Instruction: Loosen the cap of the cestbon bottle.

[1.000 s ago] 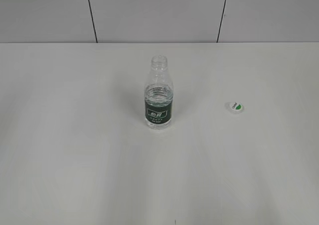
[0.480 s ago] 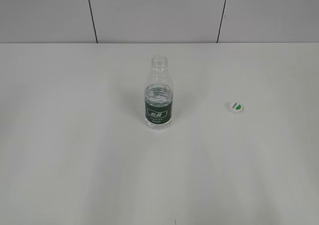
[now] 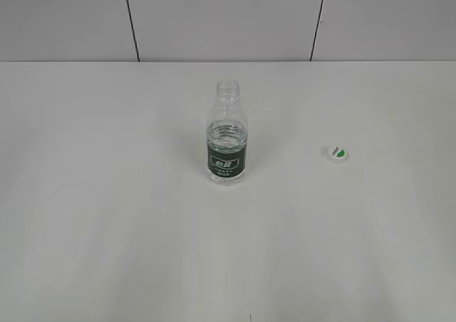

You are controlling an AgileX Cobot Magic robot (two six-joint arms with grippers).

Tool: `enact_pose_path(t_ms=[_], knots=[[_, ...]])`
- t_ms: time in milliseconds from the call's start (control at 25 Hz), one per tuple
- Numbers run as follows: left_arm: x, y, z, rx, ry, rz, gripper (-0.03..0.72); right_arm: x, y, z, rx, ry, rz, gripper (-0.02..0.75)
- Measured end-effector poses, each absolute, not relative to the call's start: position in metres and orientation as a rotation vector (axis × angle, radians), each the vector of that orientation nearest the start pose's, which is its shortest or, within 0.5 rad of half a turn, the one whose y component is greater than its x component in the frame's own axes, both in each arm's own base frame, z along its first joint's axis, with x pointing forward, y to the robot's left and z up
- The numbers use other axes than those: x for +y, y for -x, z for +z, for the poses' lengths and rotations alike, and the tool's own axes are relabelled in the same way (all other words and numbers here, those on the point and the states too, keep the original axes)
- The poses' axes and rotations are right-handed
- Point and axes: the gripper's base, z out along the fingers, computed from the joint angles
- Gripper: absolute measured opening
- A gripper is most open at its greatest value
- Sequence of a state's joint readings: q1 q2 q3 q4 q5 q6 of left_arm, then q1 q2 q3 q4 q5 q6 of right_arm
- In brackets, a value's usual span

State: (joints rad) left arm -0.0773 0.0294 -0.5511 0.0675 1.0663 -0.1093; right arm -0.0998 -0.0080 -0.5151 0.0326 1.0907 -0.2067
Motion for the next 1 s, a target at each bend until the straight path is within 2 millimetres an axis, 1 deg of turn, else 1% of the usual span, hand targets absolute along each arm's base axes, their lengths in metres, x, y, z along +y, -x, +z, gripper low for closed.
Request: enact_pose_path(t_ms=[80,240,1000], knots=[[0.0056,0.0092,0.2864,2.016,0.037,-0.047,0.388,0.0035,0.0089,0.2790,2.051,0.112,-0.152,0.459],[0.0055,0.0093,0.2845,2.018,0.037,-0.048,0.387,0.0035,0.0089,0.2790,2.051,0.112,-0.152,0.459],[0.0055,0.0093,0.2845,2.018,0.037,-0.048,0.389,0.0035,0.0089,0.2790,2.051,0.112,-0.152,0.459]])
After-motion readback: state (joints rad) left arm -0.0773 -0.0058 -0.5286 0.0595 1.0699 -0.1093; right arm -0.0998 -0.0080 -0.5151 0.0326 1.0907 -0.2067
